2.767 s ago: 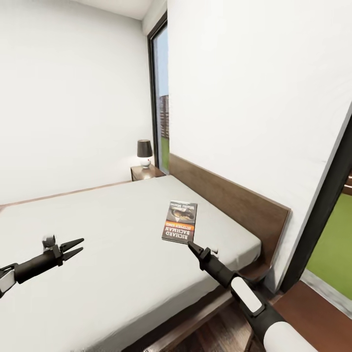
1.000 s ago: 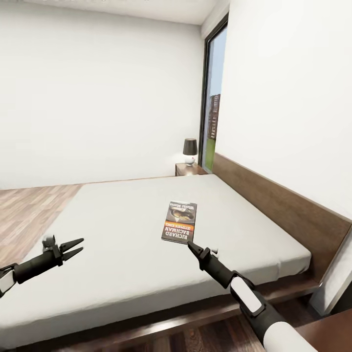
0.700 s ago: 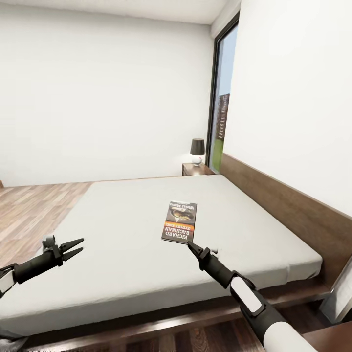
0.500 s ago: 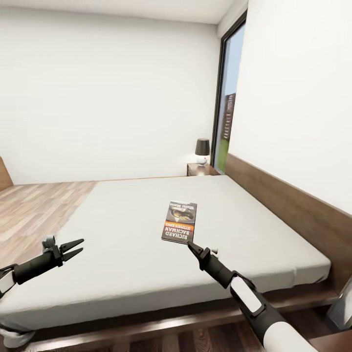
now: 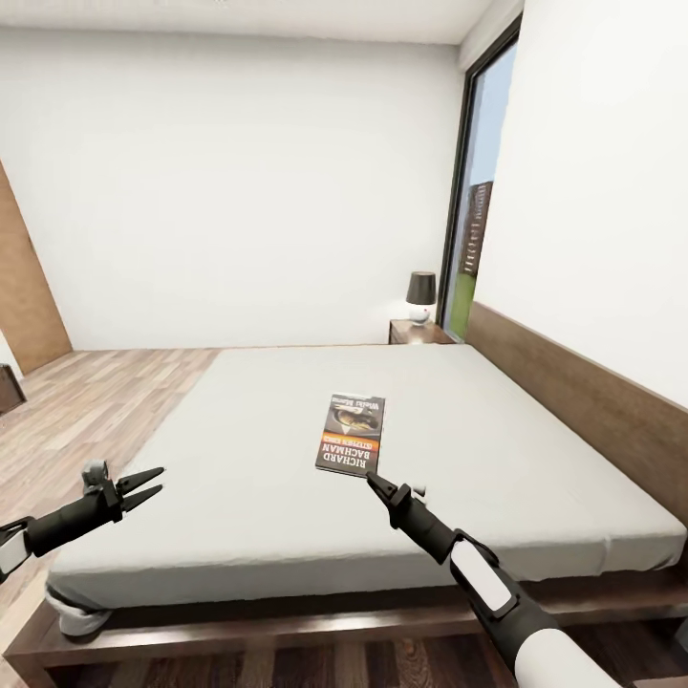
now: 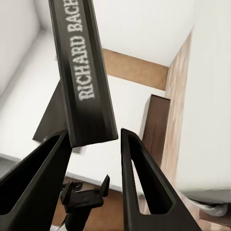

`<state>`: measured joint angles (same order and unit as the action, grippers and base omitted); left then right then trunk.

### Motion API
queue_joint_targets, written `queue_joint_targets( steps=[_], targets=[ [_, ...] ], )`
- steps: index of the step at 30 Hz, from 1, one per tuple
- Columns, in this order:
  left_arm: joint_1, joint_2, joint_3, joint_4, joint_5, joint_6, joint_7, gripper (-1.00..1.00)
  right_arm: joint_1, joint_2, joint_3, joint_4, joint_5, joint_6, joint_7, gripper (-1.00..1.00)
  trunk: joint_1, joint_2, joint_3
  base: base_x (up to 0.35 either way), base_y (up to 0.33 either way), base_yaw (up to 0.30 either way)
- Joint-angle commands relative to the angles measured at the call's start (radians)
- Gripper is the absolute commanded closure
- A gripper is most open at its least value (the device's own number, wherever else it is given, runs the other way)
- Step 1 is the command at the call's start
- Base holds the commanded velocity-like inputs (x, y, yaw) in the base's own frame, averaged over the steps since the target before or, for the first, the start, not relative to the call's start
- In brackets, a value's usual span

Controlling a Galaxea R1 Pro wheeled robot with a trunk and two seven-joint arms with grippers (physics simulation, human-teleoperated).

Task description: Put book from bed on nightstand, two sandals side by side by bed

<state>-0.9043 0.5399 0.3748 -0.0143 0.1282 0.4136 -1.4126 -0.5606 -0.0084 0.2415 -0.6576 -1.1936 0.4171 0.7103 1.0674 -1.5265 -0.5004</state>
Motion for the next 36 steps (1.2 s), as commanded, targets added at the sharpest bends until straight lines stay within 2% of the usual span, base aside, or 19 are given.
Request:
queue_joint_targets(
  steps=[1, 36],
  targets=[
    [-0.001, 0.000, -0.008, 0.000, 0.010, 0.011, -0.002, -1.00, -0.001, -0.001, 0.002, 0.000, -0.014, 0.008, 0.000, 1.00, 0.000, -0.001, -0.001, -0.023, 0.000, 0.179],
    [-0.001, 0.000, -0.009, 0.000, 0.010, 0.011, -0.001, -1.00, -0.001, -0.001, 0.002, 0.000, -0.014, 0.008, 0.000, 1.00, 0.000, -0.001, -0.001, -0.002, 0.000, 0.179]
  ],
)
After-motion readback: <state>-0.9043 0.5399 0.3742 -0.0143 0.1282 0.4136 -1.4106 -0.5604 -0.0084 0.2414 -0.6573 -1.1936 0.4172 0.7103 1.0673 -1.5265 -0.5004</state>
